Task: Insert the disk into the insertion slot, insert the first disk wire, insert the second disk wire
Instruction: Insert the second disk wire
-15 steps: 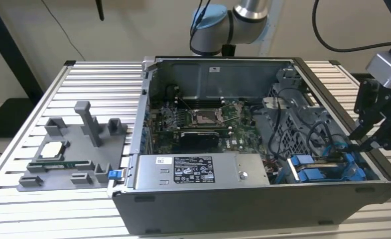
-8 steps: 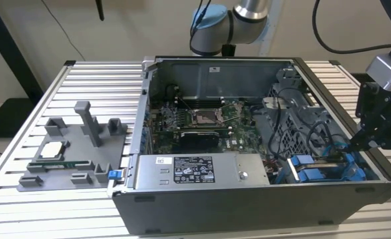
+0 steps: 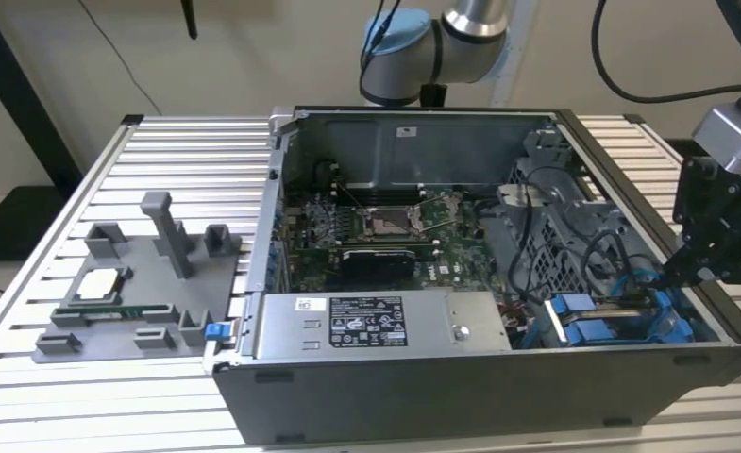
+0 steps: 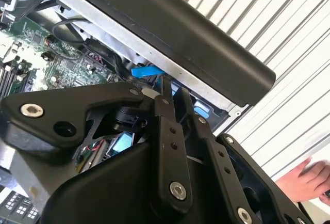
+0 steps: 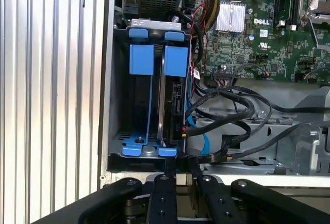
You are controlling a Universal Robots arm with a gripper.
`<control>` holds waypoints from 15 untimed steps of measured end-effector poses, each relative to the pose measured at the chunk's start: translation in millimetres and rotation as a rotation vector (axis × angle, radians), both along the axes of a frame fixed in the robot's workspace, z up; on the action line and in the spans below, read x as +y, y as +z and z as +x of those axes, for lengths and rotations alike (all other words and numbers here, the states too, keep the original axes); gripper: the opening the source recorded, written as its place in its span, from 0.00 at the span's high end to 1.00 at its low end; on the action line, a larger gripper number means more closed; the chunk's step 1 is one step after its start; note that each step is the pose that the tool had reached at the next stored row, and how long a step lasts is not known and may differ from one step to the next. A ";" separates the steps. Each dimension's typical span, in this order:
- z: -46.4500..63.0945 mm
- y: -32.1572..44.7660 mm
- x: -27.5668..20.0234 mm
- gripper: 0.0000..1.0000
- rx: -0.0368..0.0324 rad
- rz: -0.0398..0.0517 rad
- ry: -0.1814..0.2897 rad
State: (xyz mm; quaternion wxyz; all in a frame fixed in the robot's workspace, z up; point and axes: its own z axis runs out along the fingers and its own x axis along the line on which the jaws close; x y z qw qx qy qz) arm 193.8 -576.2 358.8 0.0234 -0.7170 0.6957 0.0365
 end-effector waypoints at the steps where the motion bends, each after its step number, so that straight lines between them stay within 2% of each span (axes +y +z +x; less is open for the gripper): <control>1: 0.0 0.0 0.0 0.00 0.0000 0.0003 0.000; 10: -0.7 -0.1 0.0 0.00 0.0070 0.0048 -0.002; 15: -4.4 -0.1 -0.2 0.00 0.0105 0.0065 -0.019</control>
